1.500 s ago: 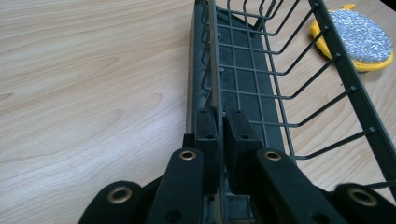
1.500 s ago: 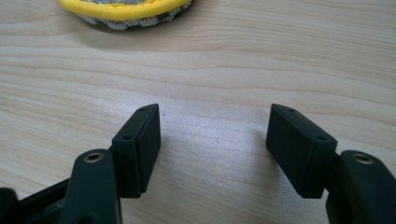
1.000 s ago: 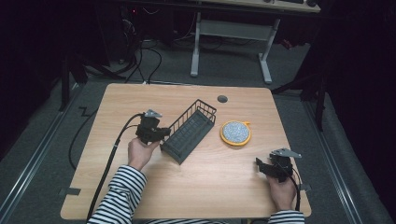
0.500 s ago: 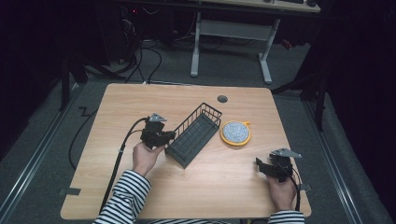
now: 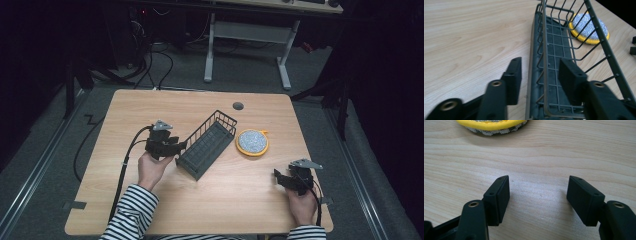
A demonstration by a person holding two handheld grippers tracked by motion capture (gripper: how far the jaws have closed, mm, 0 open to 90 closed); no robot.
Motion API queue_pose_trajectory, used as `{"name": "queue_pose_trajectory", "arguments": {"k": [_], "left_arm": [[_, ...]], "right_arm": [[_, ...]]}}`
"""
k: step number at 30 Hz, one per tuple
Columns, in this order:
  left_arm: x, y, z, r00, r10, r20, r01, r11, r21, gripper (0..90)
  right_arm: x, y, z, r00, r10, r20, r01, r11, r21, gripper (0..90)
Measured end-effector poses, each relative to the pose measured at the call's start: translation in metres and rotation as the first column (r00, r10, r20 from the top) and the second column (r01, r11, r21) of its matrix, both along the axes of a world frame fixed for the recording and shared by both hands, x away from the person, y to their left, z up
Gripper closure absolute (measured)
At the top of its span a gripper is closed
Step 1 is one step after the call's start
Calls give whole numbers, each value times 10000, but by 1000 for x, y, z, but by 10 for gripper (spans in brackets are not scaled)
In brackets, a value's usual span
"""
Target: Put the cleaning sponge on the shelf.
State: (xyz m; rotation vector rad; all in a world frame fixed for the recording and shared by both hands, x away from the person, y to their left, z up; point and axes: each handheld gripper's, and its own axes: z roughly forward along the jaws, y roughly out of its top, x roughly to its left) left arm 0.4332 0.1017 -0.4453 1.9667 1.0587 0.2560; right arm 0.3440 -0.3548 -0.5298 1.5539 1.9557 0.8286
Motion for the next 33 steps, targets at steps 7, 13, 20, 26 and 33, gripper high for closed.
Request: {"name": "queue_pose_trajectory", "arguments": {"k": [7,13,20,26,33], "left_arm": [[-12,24,5,9986,431,315,-423,9988,-227,407],[-20,44,3,9958,811,428,-791,9958,-451,392],[-30,71,-11,9879,1509,363,-1488,9873,-553,386],[-37,78,-34,9826,1847,190,-1849,9828,51,380],[-39,83,-64,9745,2231,-236,-2220,9741,427,371]], "right_arm": [[0,0,0,10000,6,6,-6,10000,-25,353],[0,0,0,10000,2,2,-2,10000,-25,352],[0,0,0,10000,-38,9,38,10000,-12,366],[0,0,0,10000,-29,22,29,10000,-17,369],[0,-1,2,9999,-14,-170,14,10000,28,387]]}}
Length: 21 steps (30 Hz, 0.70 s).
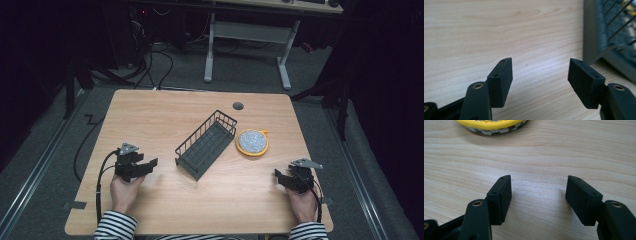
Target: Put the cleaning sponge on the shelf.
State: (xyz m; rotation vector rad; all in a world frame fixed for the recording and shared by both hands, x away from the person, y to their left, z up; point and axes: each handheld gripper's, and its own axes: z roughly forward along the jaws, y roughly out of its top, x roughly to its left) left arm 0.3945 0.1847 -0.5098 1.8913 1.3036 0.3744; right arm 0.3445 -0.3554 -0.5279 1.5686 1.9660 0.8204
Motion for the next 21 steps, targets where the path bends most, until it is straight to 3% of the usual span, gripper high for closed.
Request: {"name": "queue_pose_trajectory", "arguments": {"k": [4,9,15,19,21], "left_arm": [[0,1,-10,9998,196,-48,-194,9995,229,366],[-1,-3,-21,9994,356,47,-359,9955,877,363],[-5,-5,-26,9982,274,536,-334,9927,1159,360],[-7,-11,-26,9976,237,645,-341,9857,1649,349],[-7,-11,-26,9975,264,648,-368,9857,1643,347]], "right_arm": [[1,-1,2,9999,62,-133,-60,9998,193,409],[3,-3,9,9998,135,-121,-128,9983,566,419],[12,-1,23,9994,323,-130,-313,9970,707,431],[22,4,37,9993,328,-195,-314,9971,700,423],[28,7,42,9990,362,-243,-345,9972,670,420]]}}
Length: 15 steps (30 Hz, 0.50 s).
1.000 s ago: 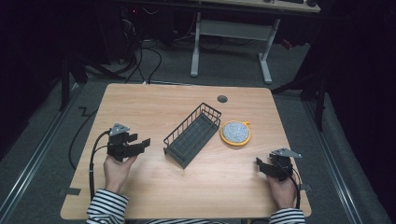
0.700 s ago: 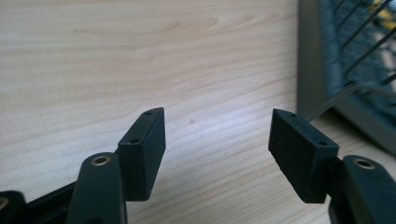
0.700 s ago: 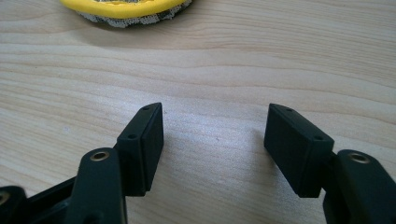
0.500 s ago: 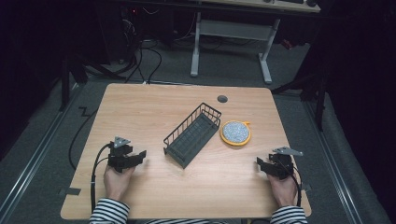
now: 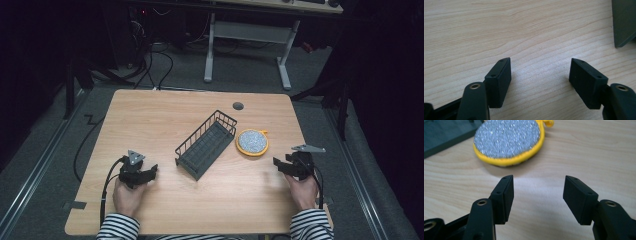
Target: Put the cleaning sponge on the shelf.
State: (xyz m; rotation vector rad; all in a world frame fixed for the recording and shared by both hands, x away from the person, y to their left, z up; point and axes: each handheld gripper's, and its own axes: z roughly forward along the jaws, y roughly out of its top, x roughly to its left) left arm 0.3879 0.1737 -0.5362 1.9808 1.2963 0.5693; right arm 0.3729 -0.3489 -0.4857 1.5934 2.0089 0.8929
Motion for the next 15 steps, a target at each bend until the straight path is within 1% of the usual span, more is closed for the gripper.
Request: {"name": "queue_pose_trajectory", "arguments": {"k": [1,2,4,5,6,7,8,12,14,15], "left_arm": [[0,0,0,10000,0,0,0,10000,0,346],[0,0,0,10000,-11,-11,11,10000,-1,345],[0,0,0,10000,-15,-18,15,10000,1,341],[0,0,0,10000,-15,-18,15,10000,1,341],[0,0,0,10000,-10,-16,10,10000,2,341],[0,0,0,10000,-10,-16,10,10000,2,340],[0,0,0,10000,-9,-18,9,10000,-2,340],[0,0,0,10000,-6,-15,6,10000,-5,340],[0,0,0,10000,-1,-14,1,10000,-9,340],[0,0,0,10000,-1,-14,1,10000,-9,340]], "right_arm": [[0,0,0,10000,0,0,0,10000,0,420],[9,4,6,10000,77,14,-77,10000,-20,416],[17,7,10,9999,146,-73,-146,9999,-5,421],[17,7,10,9999,146,-73,-146,9999,-5,421],[25,10,13,9996,236,-174,-235,9997,19,441],[25,10,13,9996,236,-174,-235,9997,19,441],[34,13,16,9991,334,-280,-332,9994,52,451],[49,17,19,9978,434,-506,-429,9990,110,451],[58,20,20,9966,465,-682,-471,9989,-67,452],[58,20,20,9966,465,-682,-471,9989,-67,452]]}}
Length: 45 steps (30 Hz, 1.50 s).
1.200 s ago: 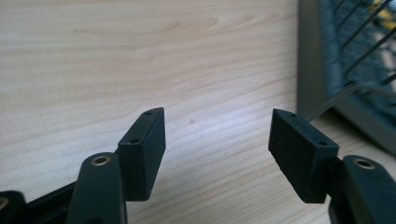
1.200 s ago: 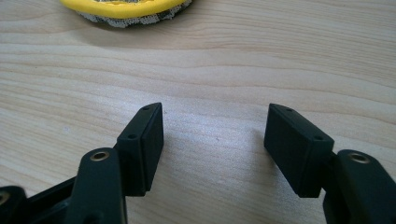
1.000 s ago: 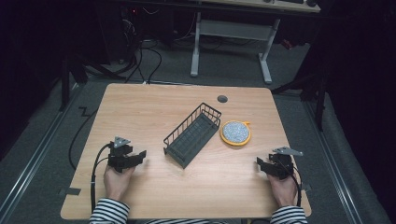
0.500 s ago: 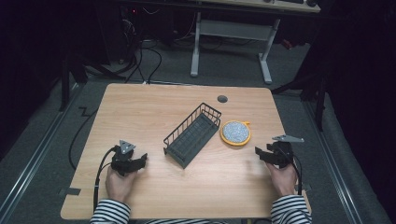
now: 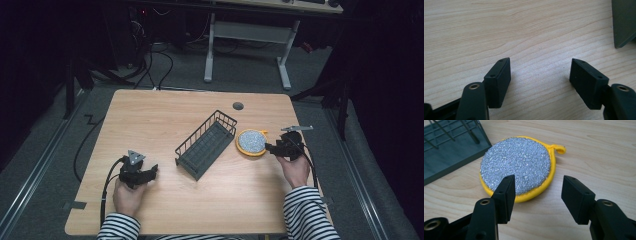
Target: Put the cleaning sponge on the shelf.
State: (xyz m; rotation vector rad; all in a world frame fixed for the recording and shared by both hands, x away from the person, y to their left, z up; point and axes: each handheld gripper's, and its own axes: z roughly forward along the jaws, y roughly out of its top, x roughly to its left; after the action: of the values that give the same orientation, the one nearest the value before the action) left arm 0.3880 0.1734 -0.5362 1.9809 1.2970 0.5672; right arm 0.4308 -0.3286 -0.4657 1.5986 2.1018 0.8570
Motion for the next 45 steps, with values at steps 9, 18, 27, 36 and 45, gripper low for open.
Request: {"name": "queue_pose_trajectory", "arguments": {"k": [9,18,27,36,45], "left_arm": [[0,-1,0,10000,-50,-30,50,10000,8,316],[0,-2,0,10000,-71,-39,71,10000,19,305],[0,-2,0,10000,-74,-41,74,10000,23,302],[0,-2,0,10000,-79,-42,79,10000,28,302],[0,-2,0,10000,-76,-40,76,10000,21,302]], "right_arm": [[31,4,-4,9970,-111,-762,119,9999,104,448],[46,4,-18,9899,-390,-1365,489,9964,697,447],[52,0,-27,9794,-459,-1969,670,9925,1018,457],[53,5,-31,9784,-302,-2047,442,9970,640,532],[55,2,-33,9745,9,-2246,227,9945,1025,684]]}}
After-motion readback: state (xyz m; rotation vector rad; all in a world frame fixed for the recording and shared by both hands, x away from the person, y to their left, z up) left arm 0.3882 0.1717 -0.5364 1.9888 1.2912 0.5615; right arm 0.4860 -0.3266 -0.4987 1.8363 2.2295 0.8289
